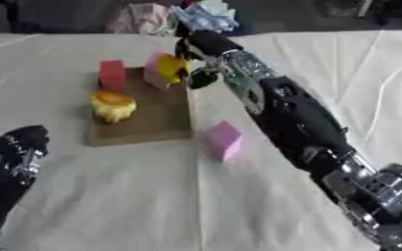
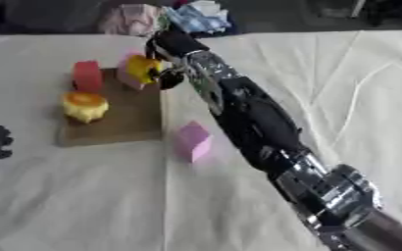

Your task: Pick up objects on the table and place them in the box.

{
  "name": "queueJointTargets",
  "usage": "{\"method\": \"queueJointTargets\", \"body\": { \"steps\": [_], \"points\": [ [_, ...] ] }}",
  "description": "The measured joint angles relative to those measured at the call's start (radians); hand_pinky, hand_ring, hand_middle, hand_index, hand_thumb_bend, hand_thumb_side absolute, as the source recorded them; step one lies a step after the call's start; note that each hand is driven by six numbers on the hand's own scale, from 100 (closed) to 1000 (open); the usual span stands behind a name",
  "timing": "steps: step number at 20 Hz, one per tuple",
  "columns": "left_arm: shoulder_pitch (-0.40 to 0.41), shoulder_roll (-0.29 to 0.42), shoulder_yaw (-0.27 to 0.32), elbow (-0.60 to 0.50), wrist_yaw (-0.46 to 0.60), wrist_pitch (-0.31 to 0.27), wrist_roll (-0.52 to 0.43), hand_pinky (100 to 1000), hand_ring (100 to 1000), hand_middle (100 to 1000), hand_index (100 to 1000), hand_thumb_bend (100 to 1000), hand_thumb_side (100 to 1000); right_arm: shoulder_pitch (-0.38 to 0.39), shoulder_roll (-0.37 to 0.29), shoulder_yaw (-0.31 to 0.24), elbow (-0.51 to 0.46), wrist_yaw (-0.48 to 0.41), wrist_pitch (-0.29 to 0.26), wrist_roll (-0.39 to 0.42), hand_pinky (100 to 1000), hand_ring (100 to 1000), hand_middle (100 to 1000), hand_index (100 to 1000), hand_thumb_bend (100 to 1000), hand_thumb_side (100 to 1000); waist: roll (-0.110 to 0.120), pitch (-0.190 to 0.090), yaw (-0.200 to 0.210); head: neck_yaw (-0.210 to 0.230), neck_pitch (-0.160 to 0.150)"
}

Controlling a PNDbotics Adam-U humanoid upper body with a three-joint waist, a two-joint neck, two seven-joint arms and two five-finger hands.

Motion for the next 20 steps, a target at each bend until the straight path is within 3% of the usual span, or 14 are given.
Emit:
{"method": "queueJointTargets", "body": {
  "steps": [9, 11, 14, 16, 20],
  "points": [
    [0.000, -0.004, 0.000, 0.000, 0.000, 0.000, 0.000, 757, 773, 706, 755, 206, 571, 0.005, 0.012, 0.065, -0.053, -0.040, -0.121, 0.113, 822, 653, 558, 554, 100, 100, 0.000, 0.000, -0.003, 0.000, 0.000],
    [0.000, -0.004, 0.000, 0.000, 0.000, 0.000, -0.001, 757, 773, 706, 750, 206, 571, 0.013, 0.018, 0.071, -0.054, -0.046, -0.149, 0.150, 821, 660, 573, 628, 100, 205, 0.000, 0.000, -0.003, 0.000, 0.000],
    [0.000, -0.004, 0.000, 0.000, 0.000, 0.002, -0.002, 758, 775, 709, 745, 209, 571, 0.018, 0.028, 0.071, -0.053, -0.047, -0.164, 0.177, 827, 674, 607, 742, 302, 423, 0.000, 0.000, -0.002, -0.002, 0.000],
    [0.000, -0.004, 0.000, 0.000, 0.000, 0.003, -0.004, 758, 775, 709, 745, 209, 571, 0.018, 0.030, 0.068, -0.052, -0.036, -0.158, 0.176, 832, 692, 626, 797, 436, 519, 0.000, 0.000, -0.002, -0.003, 0.000],
    [0.000, -0.005, 0.000, 0.000, 0.000, 0.004, -0.004, 758, 775, 709, 748, 207, 570, 0.018, 0.030, 0.067, -0.053, 0.014, -0.121, 0.152, 843, 723, 672, 873, 477, 560, 0.000, 0.000, -0.002, -0.004, 0.000]
  ]
}}
